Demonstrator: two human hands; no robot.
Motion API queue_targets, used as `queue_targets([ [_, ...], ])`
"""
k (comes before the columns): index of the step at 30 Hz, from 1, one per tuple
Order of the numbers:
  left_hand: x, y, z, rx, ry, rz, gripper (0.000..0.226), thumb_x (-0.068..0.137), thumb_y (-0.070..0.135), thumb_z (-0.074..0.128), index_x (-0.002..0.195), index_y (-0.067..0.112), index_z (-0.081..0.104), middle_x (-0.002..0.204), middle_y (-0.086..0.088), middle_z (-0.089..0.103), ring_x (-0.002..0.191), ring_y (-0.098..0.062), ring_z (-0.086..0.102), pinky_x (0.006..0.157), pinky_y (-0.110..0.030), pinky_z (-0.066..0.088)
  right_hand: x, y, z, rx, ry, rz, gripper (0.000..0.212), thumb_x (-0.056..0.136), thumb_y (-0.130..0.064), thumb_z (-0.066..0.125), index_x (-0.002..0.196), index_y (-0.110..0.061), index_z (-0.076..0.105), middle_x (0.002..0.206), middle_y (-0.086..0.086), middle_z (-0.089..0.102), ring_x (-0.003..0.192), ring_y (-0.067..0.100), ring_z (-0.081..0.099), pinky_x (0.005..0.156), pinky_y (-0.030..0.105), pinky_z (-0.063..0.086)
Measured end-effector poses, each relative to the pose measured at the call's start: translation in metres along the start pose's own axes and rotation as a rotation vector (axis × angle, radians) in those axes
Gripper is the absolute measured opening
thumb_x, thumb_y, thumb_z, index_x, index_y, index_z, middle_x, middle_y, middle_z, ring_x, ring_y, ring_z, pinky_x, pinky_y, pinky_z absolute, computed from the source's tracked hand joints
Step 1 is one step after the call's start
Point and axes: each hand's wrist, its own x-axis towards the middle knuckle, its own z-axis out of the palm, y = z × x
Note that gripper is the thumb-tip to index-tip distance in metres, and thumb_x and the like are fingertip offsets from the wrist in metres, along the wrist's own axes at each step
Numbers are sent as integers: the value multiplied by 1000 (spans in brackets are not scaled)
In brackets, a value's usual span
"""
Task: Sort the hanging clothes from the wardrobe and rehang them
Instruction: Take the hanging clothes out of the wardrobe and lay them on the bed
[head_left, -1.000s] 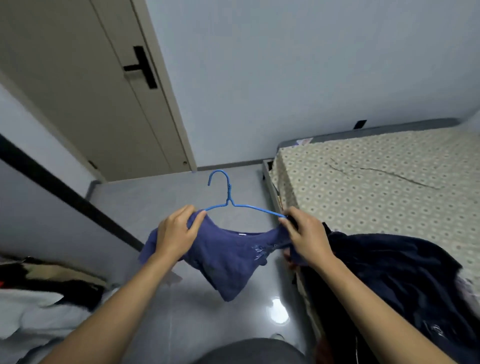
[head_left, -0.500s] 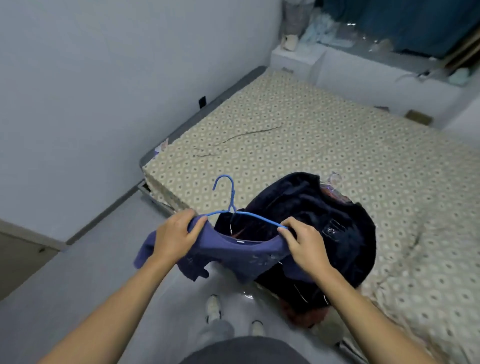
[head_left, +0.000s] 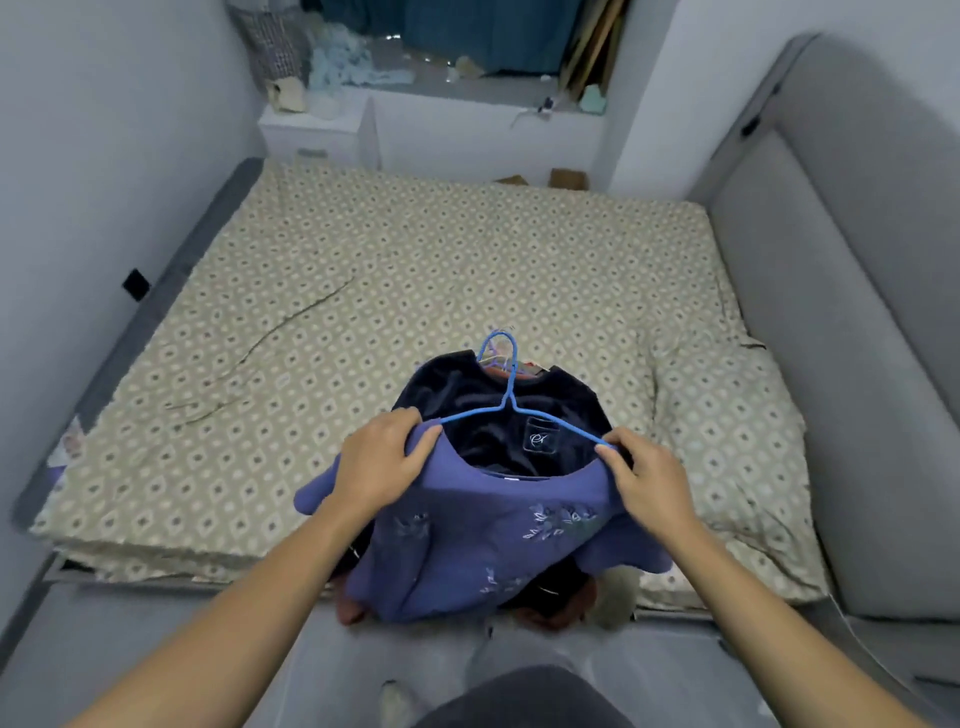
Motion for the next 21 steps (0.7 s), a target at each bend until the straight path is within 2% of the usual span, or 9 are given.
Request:
queue_targets([
  [2,32,5,8,-23,-32,30,36,103,47,48,79,20,49,70,5,53,66,-14,49,56,-36,37,21,14,1,25,14,47,7,101,-33,64,94,-32,64,83,-10,67,80,21,63,69,42,50],
  [5,85,9,24,-25,-87,21,31,99,42,41,82,18,51,73,5,55,71,-17,53,61,-41,44,64,34,5,62,33,78,8,101,-28,66,93,-28,65,79,-12,64,79,23,64,68,39,47],
  [8,148,7,47,8,-117,9,28,98,38,37,83,18,50,77,6,57,77,-22,56,64,-43,48,121,58,12,64,18,120,7,101,-30,64,96,-27,67,86,-7,70,84,24,65,71,39,48],
  [12,233,2,87,51,-122,14,27,103,33,40,83,18,48,83,3,58,82,-23,54,63,-41,45,205,93,25,45,20,135,8,101,-29,65,98,-22,68,90,0,73,85,28,65,72,41,50],
  [14,277,-10,120,86,-143,10,26,106,28,43,86,15,50,85,0,57,85,-25,54,64,-40,42,250,117,44,23,-18,164,9,101,-29,64,98,-21,68,85,-1,69,83,28,63,71,41,49],
  [17,300,-32,156,205,-204,16,24,108,27,43,96,11,57,93,-9,60,89,-35,57,69,-41,38,275,137,72,-9,-140,200,13,102,-30,62,93,-20,64,72,-7,58,76,27,60,64,39,42],
  [19,314,-47,189,291,-281,-53,26,109,28,40,109,10,59,106,-12,62,100,-37,56,78,-45,38,295,157,101,-23,-231,231,18,103,-30,61,87,-21,58,67,-7,54,70,26,57,58,37,38],
  [21,317,-55,210,350,-349,-108,30,111,29,38,120,10,58,116,-13,60,111,-37,53,86,-47,37,305,166,122,-17,-295,268,17,105,-29,60,89,-22,58,68,-5,55,66,24,57,55,36,39],
])
